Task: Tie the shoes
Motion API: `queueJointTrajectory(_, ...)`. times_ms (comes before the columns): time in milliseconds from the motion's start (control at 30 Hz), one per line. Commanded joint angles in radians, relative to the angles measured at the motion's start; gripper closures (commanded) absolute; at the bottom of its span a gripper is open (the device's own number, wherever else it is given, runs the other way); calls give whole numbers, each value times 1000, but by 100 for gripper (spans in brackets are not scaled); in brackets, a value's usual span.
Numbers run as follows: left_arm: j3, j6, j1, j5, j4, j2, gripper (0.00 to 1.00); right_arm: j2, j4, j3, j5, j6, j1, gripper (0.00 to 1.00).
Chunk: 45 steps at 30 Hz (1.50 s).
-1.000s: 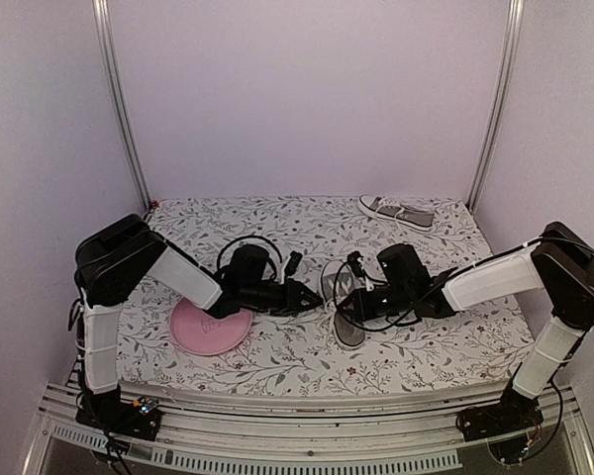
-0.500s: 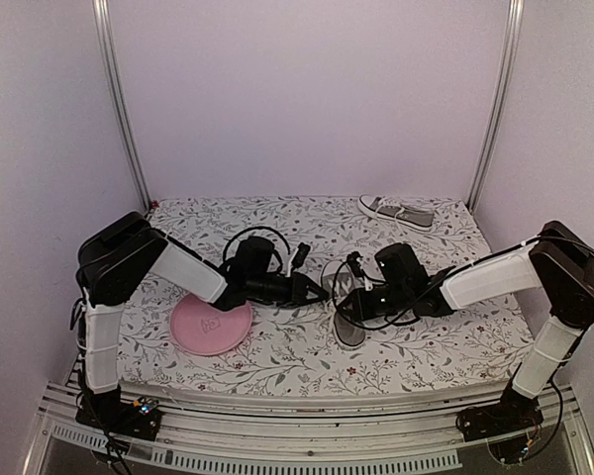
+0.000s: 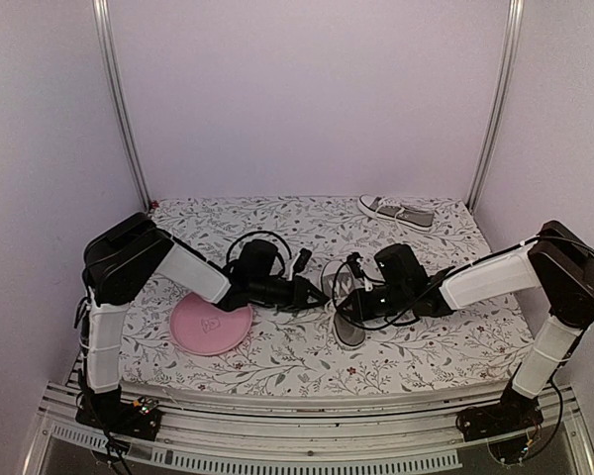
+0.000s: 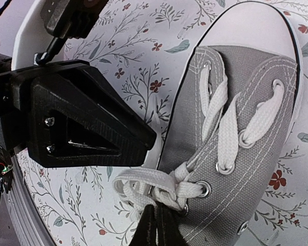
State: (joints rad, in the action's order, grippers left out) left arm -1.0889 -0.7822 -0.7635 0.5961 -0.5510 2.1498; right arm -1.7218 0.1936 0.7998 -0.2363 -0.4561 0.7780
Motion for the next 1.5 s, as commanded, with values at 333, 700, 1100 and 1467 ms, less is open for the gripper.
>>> queueJointTrajectory(333, -17, 37, -33, 28, -12, 0, 84, -16, -13, 22, 31, -13, 3, 98)
queueJointTrajectory(700, 13, 29, -41, 4, -60, -32, 80, -25, -11, 27, 28, -14, 3, 98)
queueJointTrajectory(1100, 50, 13, -43, -20, -120, -55, 76, -29, -13, 27, 26, -19, 3, 98)
queueJointTrajectory(1467, 51, 10, -51, -2, -147, -47, 72, -29, -13, 27, 25, -21, 3, 98)
